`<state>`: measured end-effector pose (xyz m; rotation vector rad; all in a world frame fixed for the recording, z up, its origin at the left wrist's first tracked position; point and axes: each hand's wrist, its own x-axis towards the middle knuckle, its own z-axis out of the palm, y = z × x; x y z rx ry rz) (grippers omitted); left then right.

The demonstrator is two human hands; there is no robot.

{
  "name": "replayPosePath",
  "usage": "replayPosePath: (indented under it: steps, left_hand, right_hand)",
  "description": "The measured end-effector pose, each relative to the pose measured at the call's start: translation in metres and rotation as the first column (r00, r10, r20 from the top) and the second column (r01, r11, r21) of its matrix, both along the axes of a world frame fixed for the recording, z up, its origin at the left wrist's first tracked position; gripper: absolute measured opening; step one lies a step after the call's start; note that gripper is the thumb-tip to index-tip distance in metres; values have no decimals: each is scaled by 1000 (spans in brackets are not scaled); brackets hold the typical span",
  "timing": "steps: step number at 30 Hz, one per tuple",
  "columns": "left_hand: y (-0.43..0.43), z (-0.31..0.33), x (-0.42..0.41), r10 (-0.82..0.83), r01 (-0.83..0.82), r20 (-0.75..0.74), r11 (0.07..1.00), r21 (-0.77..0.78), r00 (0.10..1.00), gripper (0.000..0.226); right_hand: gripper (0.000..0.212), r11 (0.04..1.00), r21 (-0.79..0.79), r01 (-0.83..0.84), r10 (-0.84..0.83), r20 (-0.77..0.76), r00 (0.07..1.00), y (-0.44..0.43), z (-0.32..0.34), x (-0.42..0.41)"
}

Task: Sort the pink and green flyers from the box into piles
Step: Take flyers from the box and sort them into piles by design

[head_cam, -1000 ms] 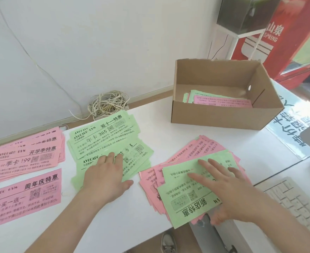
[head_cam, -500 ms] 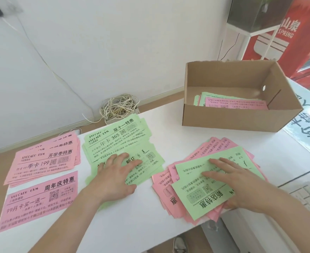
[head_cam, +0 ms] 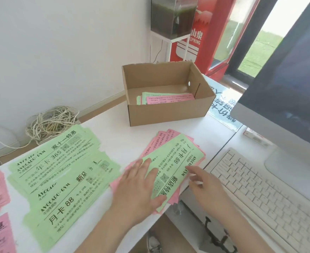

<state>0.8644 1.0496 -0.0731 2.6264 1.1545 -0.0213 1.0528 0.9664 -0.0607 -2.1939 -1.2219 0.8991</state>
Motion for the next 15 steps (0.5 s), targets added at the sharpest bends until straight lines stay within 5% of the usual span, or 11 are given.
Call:
replayPosePath:
  steps: [3,8,11,15]
  left_hand:
    - [-10,-6,21,23,-40,-185,995,-87,982,92]
    - [-4,2,22,-11,-6,-143,993,-115,990,67]
    - [0,9,21,-2,-6,-70,992,-125,998,43]
    - [-8,19,23,-8,1,-91,997,-75,996,38]
  right_hand:
    - [51,997,-5,77,-77,-69,995,-8,-4,-19]
    - [49,966,22,259,-244,-261,934,-8,-6,-31]
    - [30,876,44,480,-398,-498,771,-5,2,-30]
    - [26,806,-2,592,-425,-699,575,9,4,-33]
